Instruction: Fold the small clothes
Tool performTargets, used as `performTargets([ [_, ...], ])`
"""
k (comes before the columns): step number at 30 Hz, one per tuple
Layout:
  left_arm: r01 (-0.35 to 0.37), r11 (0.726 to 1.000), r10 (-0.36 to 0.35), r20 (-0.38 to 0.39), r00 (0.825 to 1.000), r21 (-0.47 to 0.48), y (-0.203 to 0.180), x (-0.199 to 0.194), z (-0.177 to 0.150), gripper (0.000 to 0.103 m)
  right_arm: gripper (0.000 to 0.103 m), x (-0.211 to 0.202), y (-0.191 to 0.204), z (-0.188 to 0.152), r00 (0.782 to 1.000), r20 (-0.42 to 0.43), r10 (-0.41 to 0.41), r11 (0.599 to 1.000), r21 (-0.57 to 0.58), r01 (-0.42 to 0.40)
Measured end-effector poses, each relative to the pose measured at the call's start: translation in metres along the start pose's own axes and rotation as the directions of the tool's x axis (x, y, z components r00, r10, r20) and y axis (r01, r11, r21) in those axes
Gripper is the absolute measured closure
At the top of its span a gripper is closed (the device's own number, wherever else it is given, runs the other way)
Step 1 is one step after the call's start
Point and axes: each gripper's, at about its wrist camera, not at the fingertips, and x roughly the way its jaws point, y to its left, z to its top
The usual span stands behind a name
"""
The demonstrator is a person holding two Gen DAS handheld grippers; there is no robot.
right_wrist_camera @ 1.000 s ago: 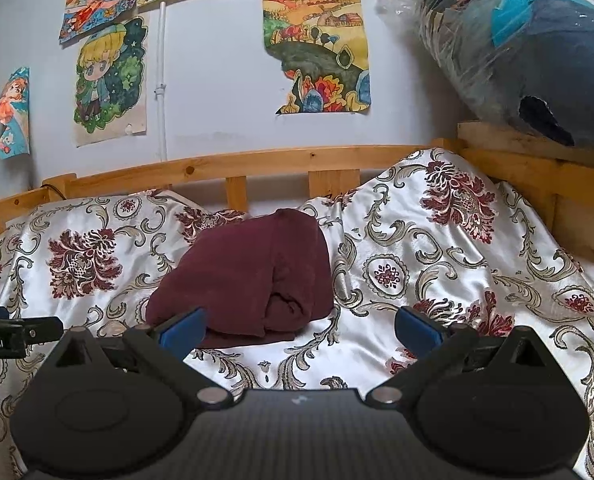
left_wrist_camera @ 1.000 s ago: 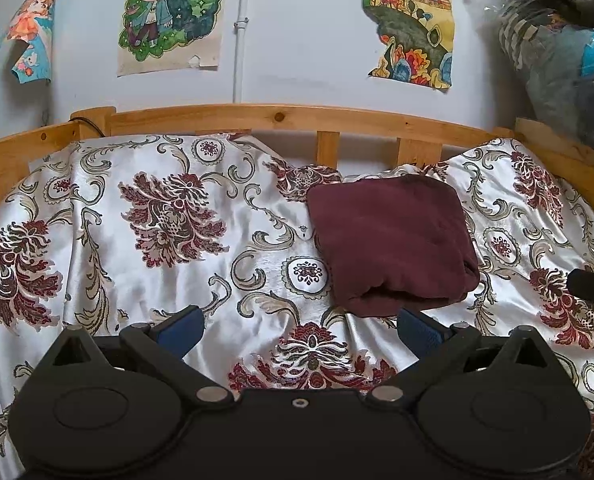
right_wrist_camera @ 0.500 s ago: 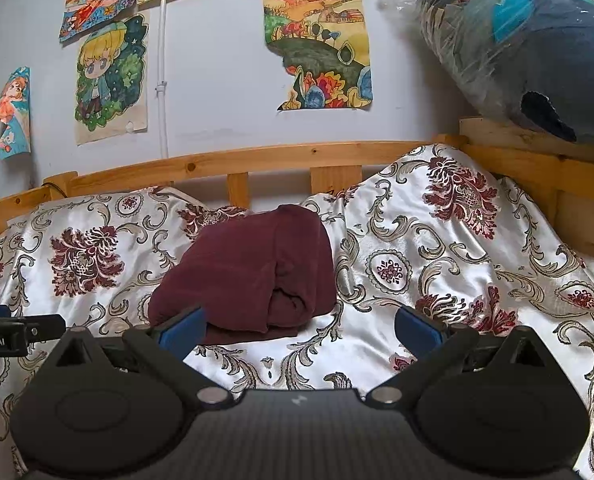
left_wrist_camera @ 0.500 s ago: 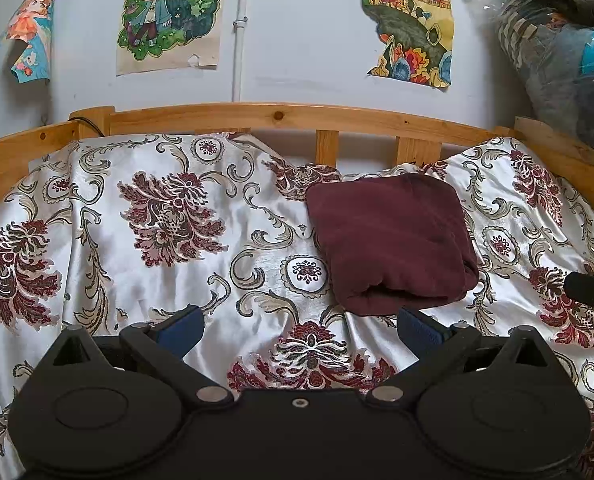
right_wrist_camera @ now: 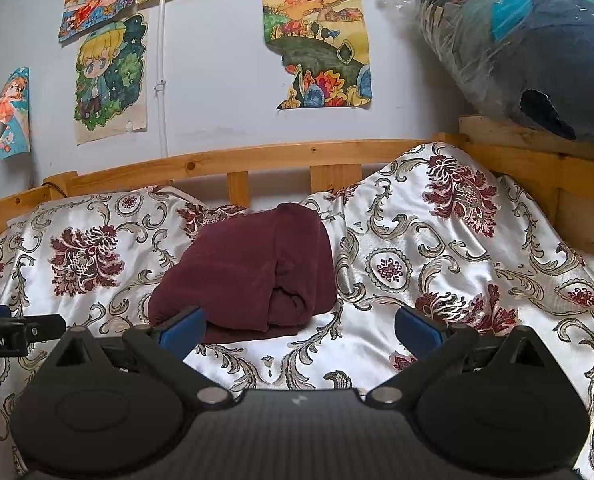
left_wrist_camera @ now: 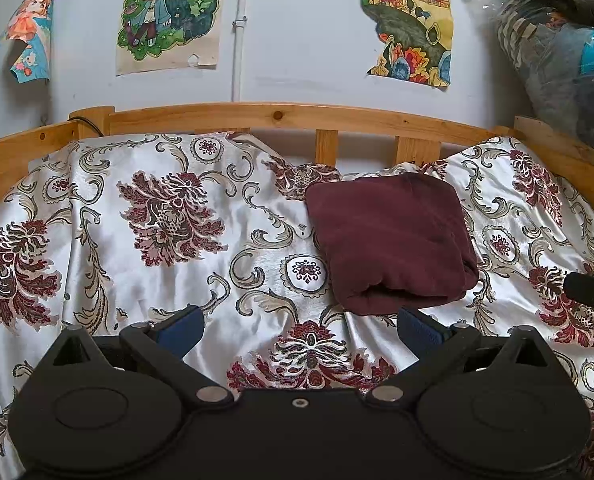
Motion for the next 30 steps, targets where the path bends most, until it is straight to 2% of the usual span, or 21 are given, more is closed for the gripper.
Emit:
performTargets([
  [30,0.000,1.000,0.000,-0.001,1.000,0.002,-0.0009,-0.0002,-0.0002,0.001,0.000,-0.0001,0.0026,-0.0010,1.000,-0.008,0.000,1.000,-0.002,0.000],
])
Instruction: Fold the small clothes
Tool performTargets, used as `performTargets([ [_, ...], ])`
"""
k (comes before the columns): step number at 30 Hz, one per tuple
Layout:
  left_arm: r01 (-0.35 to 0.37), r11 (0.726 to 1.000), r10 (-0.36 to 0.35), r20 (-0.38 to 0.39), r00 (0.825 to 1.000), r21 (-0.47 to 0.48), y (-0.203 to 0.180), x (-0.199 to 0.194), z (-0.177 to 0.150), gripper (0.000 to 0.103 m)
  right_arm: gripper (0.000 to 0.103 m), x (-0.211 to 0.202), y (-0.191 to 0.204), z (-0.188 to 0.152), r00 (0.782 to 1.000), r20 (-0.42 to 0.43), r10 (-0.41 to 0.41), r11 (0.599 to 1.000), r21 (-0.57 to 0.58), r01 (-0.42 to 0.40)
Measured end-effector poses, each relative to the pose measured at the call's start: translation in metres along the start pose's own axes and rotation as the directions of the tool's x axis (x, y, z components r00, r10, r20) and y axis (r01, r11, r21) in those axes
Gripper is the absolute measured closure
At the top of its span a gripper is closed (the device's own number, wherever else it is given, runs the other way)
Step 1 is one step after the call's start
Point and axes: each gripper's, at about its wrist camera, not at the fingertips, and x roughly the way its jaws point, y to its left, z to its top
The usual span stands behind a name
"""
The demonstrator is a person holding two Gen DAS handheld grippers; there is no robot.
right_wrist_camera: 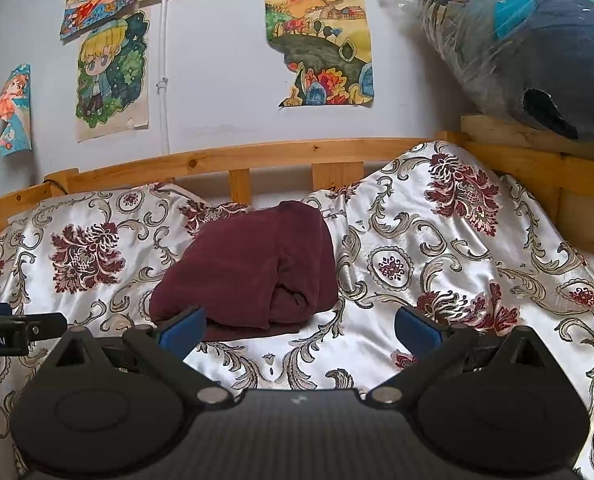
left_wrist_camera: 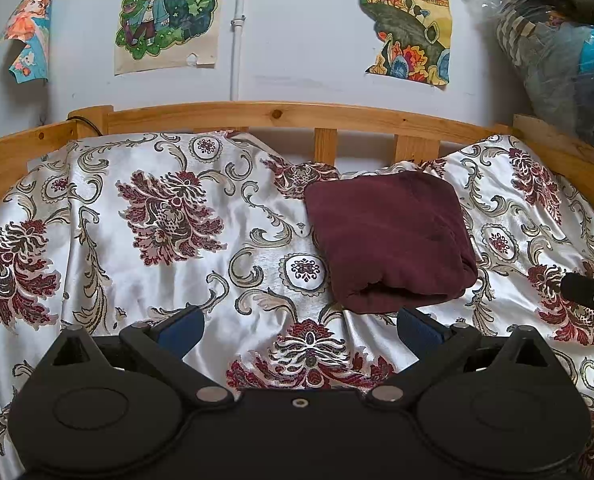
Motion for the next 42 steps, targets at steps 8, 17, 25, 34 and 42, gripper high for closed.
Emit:
performTargets([
  [8,0.000,1.000,0.000,0.000,1.000,0.000,0.000,0.000,0.000,0.001,0.000,0.000,0.000,0.000,1.000,-0.003,0.001,1.000,-0.001,-0.001],
  [17,0.000,1.000,0.000,-0.013,1.000,0.002,0.000,0.001,0.001,0.001,0.000,0.001,0.000,0.000,1.000,-0.008,0.001,1.000,0.001,-0.001],
  [25,-0.051,0.999,0.051,-0.111,0.992,0.006,0.001,0.008,-0.002,0.001,0.000,0.011,-0.001,-0.004,0.997,-0.079,-0.008,1.000,0.014,0.009],
  [34,-0.060,0.998,0.064,-0.131,0.989,0.031,0.000,0.011,-0.001,0.001,0.000,0.016,0.000,-0.007,0.992,-0.122,-0.015,1.000,0.005,0.016],
  [42,-0.073,0.997,0.078,-0.169,0.983,0.035,0.002,0.018,-0.003,0.001,0.000,0.027,-0.002,-0.012,0.983,-0.178,-0.052,0.998,0.015,0.055],
])
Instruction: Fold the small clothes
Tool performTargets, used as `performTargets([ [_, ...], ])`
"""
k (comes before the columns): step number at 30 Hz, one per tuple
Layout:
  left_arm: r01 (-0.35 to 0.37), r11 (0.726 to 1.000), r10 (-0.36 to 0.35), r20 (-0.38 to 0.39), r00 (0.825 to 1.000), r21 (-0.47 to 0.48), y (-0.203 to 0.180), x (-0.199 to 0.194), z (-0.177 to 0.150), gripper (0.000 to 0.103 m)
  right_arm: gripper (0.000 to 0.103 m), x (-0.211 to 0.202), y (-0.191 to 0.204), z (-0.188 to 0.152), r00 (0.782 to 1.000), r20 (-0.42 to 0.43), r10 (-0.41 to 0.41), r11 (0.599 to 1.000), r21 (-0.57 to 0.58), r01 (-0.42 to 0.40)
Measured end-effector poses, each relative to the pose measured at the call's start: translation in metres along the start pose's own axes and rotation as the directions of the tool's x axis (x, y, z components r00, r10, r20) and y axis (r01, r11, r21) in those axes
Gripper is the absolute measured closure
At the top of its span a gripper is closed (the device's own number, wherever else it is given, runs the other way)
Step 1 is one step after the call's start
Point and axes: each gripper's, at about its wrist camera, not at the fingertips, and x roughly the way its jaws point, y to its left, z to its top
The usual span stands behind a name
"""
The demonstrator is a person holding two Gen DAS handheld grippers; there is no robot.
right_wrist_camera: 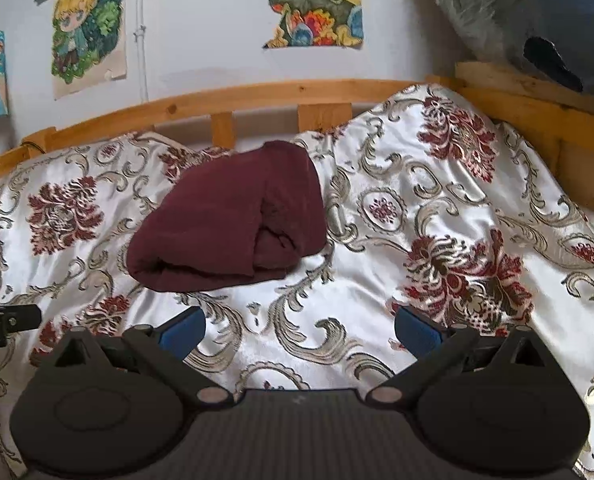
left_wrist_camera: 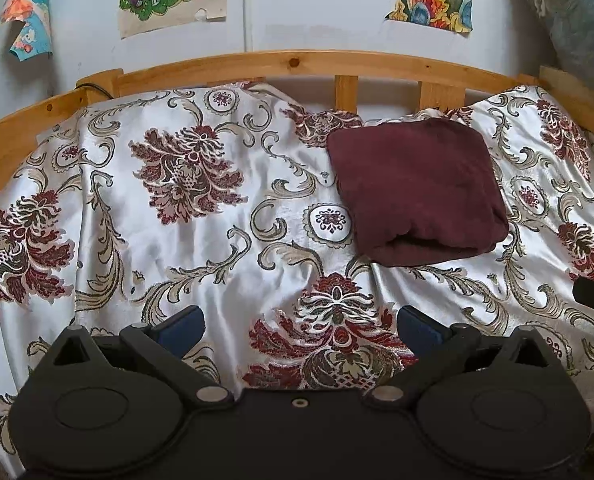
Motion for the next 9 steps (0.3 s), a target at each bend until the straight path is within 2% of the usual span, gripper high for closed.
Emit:
performTargets([
  [9,0.002,1.000,-0.002,-0.022,1.000,0.002,-0.0017,0.0038,-0.0009,0.001,0.000,0.0083,-0.0065,-0.0032,0.999,-0.043,-0.030,0.999,0.020,0.031],
])
